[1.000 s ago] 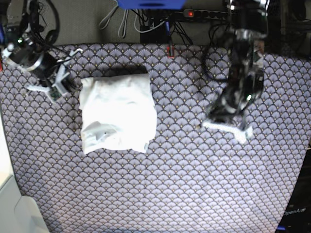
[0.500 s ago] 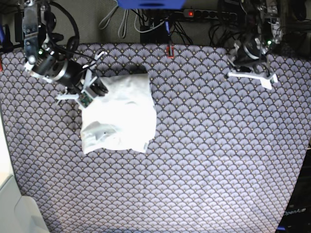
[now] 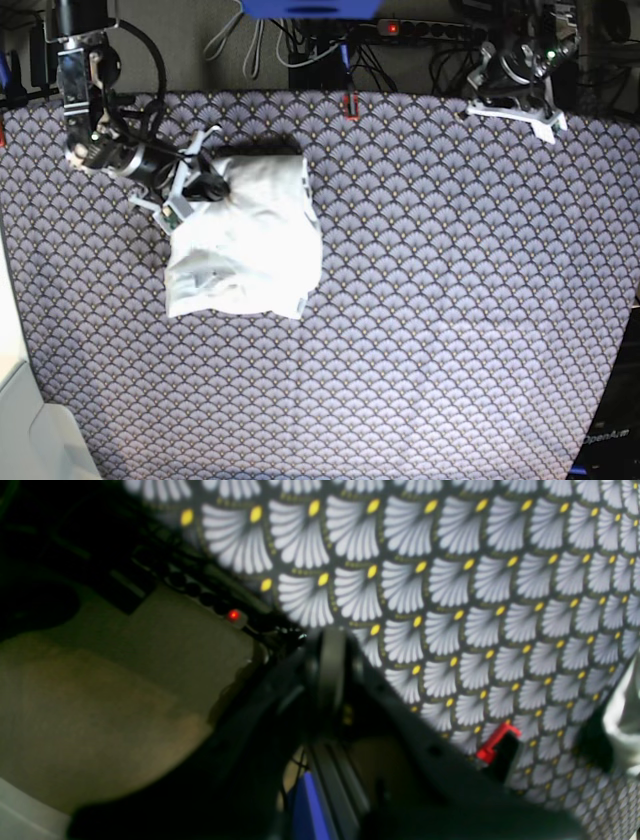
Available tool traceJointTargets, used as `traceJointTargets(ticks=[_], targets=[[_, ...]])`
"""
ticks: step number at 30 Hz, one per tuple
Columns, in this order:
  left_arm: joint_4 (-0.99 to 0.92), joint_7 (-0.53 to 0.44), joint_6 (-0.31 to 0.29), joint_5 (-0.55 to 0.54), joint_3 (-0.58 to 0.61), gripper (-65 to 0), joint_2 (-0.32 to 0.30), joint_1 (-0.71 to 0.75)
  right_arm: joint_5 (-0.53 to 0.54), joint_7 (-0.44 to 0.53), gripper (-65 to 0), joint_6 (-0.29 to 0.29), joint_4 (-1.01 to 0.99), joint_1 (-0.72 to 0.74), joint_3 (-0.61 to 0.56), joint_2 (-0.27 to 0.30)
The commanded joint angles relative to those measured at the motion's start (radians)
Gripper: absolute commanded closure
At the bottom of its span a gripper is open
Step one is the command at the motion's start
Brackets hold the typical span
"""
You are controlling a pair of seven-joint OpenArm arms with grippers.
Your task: Fold the T-shirt properly
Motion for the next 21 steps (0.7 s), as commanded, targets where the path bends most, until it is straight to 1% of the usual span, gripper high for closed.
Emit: traceJointTargets(ticks=[1,6,9,12,14,17,21], targets=[[0.020,-0.006,-0.003,0.004,-0.006,-0.1,-0.006,0.010,-0.028,-0.026,-4.4,-0.010,0.014,-0.001,0.005,0.021],[0.020,-0.003,-0.003,0.005,-0.003,-0.1,-0.006,0.025,-0.030,-0.053,-4.4,-0.010,0.169,-0.012,0.011,0.026],[0.020,-0.005,-0.003,0.002,-0.003,-0.1,-0.006,0.041,-0.030,-0.132,-4.4,-0.010,0.296,-0.020,0.011,0.030],[0.028,-0.005,-0.005,-0.003,-0.001,-0.1,-0.006,0.057,-0.028,-0.201,-4.4,-0.010,0.416,-0.021,0.008,0.020],[0.028,-0.005,-0.005,-0.004,-0.001,-0.1,-0.006,0.073,-0.028,-0.241,-4.5,-0.010,0.460,-0.018,0.005,-0.017],[0.030,-0.006,-0.005,-0.004,-0.001,-0.1,-0.006,0.100,-0.028,-0.284,-4.5,-0.010,0.454,0.019,-0.012,-0.063],[0.030,-0.006,-0.005,-0.004,-0.001,-0.1,-0.006,0.150,-0.030,-0.291,-4.5,-0.010,0.406,0.046,-0.104,-0.089]])
